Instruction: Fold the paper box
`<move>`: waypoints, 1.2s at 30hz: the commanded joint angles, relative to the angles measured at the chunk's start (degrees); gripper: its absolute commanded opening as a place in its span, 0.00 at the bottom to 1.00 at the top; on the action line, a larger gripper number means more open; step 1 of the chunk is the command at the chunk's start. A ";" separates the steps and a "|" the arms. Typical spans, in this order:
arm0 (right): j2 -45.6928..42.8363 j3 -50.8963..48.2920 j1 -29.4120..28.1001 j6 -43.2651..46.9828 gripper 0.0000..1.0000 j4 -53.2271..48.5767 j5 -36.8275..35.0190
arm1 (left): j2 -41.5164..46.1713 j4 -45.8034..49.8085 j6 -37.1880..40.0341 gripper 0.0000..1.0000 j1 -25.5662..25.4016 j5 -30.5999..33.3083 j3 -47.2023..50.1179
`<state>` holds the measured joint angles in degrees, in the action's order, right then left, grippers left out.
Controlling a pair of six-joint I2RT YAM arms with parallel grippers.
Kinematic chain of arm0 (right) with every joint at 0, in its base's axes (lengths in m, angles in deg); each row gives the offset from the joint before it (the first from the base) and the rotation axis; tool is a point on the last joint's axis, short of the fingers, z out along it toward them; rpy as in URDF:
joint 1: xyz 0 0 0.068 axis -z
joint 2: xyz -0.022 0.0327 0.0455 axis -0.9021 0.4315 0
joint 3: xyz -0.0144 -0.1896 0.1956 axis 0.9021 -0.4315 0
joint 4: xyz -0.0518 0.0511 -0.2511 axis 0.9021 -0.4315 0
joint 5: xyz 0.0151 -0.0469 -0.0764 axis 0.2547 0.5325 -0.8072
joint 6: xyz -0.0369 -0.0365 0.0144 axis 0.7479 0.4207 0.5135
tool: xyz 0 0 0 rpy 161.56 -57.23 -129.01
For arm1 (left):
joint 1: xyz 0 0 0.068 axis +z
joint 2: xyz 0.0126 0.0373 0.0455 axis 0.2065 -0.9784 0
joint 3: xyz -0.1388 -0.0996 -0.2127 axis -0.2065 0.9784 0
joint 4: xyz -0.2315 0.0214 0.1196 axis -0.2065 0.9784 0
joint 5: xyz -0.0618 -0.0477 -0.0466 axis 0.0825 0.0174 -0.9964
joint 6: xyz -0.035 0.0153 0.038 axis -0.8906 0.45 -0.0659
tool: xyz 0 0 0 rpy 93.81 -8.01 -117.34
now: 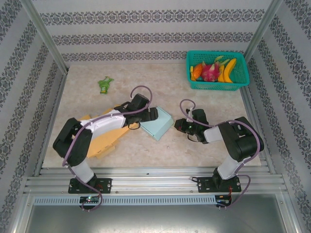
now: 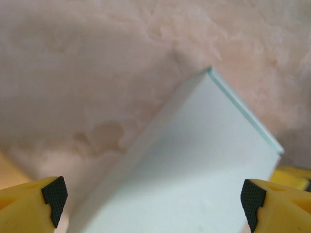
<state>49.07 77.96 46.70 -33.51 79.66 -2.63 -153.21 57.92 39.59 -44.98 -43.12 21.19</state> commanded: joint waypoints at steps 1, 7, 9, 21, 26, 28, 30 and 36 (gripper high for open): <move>1.70 1.57 0.25 1.46 0.02 -2.11 2.39 | -4.97 -7.30 7.75 0.93 2.82 -11.49 -1.60; 2.75 2.72 0.28 2.58 0.02 -3.57 2.78 | -11.58 -9.61 10.79 0.91 3.33 -15.07 -5.29; 2.73 2.97 0.34 3.04 0.02 -4.08 2.78 | -12.87 -11.00 10.96 0.90 3.32 -16.94 -5.49; 4.16 4.95 0.31 4.38 0.02 -6.35 3.06 | -16.08 -13.93 13.39 0.85 1.92 -22.38 -5.99; 5.76 6.19 0.33 4.38 0.02 -6.30 3.75 | -17.41 -12.98 15.39 0.82 -0.78 -24.04 -7.14; 6.36 6.70 0.21 4.43 0.02 -6.28 4.00 | -17.83 -13.16 15.55 0.81 -1.78 -24.69 -7.25; 6.95 7.16 0.25 4.43 0.02 -6.14 4.26 | -18.20 -13.47 15.44 0.81 -2.65 -25.75 -7.24; 8.83 8.65 0.07 3.86 0.02 -4.72 5.84 | -19.32 -15.52 14.33 0.79 -5.17 -29.79 -7.42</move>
<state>53.09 84.26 48.45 -30.93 73.06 4.89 -169.34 43.82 53.49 -43.80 -62.18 14.46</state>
